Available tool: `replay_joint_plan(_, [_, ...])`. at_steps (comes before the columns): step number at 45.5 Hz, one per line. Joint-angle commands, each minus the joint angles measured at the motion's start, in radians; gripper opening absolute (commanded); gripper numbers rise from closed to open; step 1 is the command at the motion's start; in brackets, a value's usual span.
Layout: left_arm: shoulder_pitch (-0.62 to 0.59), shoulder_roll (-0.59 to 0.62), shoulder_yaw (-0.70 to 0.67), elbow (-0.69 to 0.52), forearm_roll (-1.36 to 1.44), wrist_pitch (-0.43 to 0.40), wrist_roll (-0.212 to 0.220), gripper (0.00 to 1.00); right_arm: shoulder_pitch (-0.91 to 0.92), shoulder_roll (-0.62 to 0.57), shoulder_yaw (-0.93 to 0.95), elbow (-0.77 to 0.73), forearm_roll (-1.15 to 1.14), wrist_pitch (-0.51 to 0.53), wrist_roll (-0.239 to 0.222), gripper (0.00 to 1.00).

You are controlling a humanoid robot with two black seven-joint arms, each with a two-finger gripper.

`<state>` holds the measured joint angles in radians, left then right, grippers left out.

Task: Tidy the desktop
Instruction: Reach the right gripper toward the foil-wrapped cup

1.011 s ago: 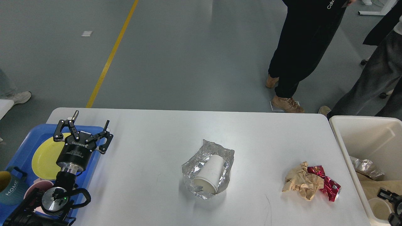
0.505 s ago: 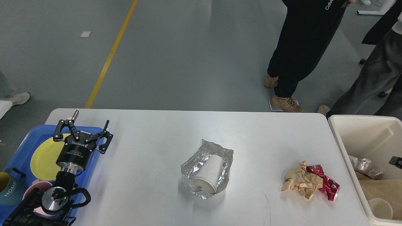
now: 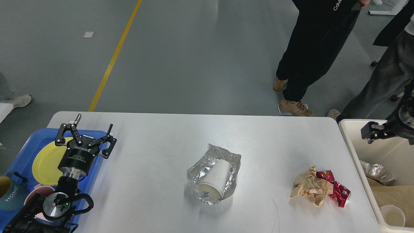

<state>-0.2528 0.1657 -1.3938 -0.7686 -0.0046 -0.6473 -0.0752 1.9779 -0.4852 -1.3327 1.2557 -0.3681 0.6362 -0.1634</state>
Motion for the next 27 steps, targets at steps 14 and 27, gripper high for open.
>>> replay_joint_plan(14, [0.000,0.000,0.001,0.002,0.000,0.000,-0.002,0.97,0.541,0.164,-0.013,0.487,0.238,0.082,0.012,0.99])
replay_joint_plan(27, [0.000,0.000,0.001,0.002,0.000,0.000,-0.002,0.97,0.569,0.212,0.007,0.482,0.294,0.059,0.048,0.98])
